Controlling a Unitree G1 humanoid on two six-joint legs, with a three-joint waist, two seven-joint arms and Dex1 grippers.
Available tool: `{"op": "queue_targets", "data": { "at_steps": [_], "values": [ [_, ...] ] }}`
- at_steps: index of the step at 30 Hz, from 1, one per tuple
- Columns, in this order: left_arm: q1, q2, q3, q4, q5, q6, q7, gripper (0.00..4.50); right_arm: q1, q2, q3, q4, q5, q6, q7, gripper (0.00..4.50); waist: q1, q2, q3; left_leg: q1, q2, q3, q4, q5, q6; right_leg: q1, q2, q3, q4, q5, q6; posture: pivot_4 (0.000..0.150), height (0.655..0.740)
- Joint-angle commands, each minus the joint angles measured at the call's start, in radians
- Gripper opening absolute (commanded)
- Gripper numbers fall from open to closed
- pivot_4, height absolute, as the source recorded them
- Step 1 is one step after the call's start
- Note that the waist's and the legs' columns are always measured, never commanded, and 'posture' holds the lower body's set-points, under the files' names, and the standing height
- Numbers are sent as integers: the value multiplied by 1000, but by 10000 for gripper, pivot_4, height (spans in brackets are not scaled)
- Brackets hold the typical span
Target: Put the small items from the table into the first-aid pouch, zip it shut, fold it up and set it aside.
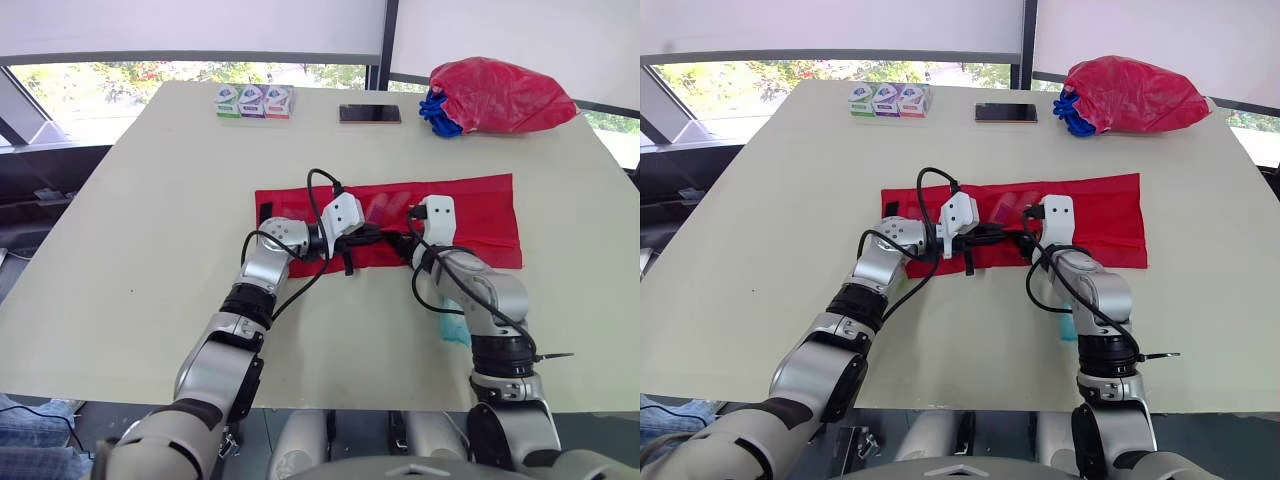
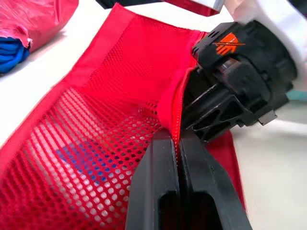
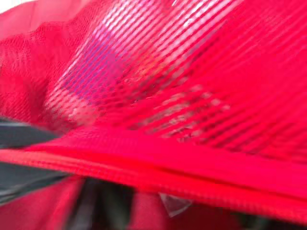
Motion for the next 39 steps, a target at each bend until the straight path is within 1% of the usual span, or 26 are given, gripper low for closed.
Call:
{"op": "queue_targets", "data": {
  "at_steps": [1,4,10,14,17,18,19,20,21,22,23,26,29,31,35,39],
  "values": [
    [-19,2,3,25,-9,-18,4,0,28,-79,53,-114,14,36,69,35821,-1,0,0,0,0,0,0,0,0,0,0,0,0,0,0,1500,7400],
    [-37,5,12,61,-11,-27,7,0,60,-176,96,-199,24,62,129,35821,-2,0,0,0,0,0,-1,0,0,0,0,0,-1,0,0,1500,7400],
    [-60,12,17,114,-11,-48,7,0,86,-314,145,-303,39,88,212,35821,-3,0,0,0,0,0,-1,0,0,0,0,0,-1,0,0,1500,7400],
    [-76,12,18,143,-11,-58,8,0,93,-352,162,-347,72,98,264,35821,-3,0,0,0,0,0,-1,0,0,0,0,0,-1,0,0,1500,7400],
    [-87,7,17,161,-11,-65,7,0,105,-352,186,-353,101,86,306,27779,-2,0,0,0,0,0,-1,0,0,0,0,0,-1,0,0,1500,7400],
    [-90,5,16,165,-10,-67,8,0,110,-351,194,-352,104,77,314,21756,-2,0,0,0,0,0,-1,0,0,0,0,0,-1,0,0,1500,7400],
    [-92,3,15,168,-10,-68,7,0,112,-345,203,-344,106,70,320,18066,-1,0,0,0,0,0,-1,0,0,0,0,0,-2,0,0,1500,7400],
    [-93,2,15,169,-11,-70,7,0,114,-339,210,-334,106,65,321,12839,-1,0,0,0,0,0,-1,0,0,0,0,0,-2,0,0,1500,7400],
    [-93,1,14,170,-11,-71,6,0,112,-334,221,-319,99,53,320,9378,-1,0,0,0,0,0,-1,0,0,0,0,0,-2,0,0,1500,7400],
    [-94,0,14,170,-11,-71,6,0,110,-330,231,-302,90,42,317,4436,-1,0,0,0,0,0,-1,0,0,0,0,0,-2,0,0,1500,7400],
    [-94,0,13,170,-11,-71,5,0,108,-326,238,-284,81,31,313,501,-1,0,0,0,0,0,-1,0,0,0,0,0,-2,0,0,1500,7400],
    [-89,-1,10,164,-10,-71,-2,0,88,-294,249,-173,23,-60,269,187,-1,0,0,0,0,0,-1,0,0,0,0,0,-2,0,0,1500,7400],
    [-83,0,6,156,-8,-70,-6,0,61,-231,198,-67,-26,-155,183,187,-3,0,0,0,0,0,-1,0,0,0,0,0,-2,0,0,1500,7400],
    [-77,2,4,158,-5,-73,-8,0,52,-222,190,-12,-84,-247,132,187,-2,0,0,0,0,0,-1,0,0,0,0,0,-2,0,0,1500,7400],
    [-61,4,-5,154,1,-78,-14,0,48,-159,159,46,-113,-367,72,187,-2,0,0,0,0,1,-1,0,0,0,0,0,-2,0,0,1500,7400],
    [-51,-1,-14,148,3,-79,-21,0,51,-113,150,79,-131,-439,44,187,-3,0,0,0,0,1,-2,0,0,0,0,0,-3,0,0,1500,7400]
  ]
}}
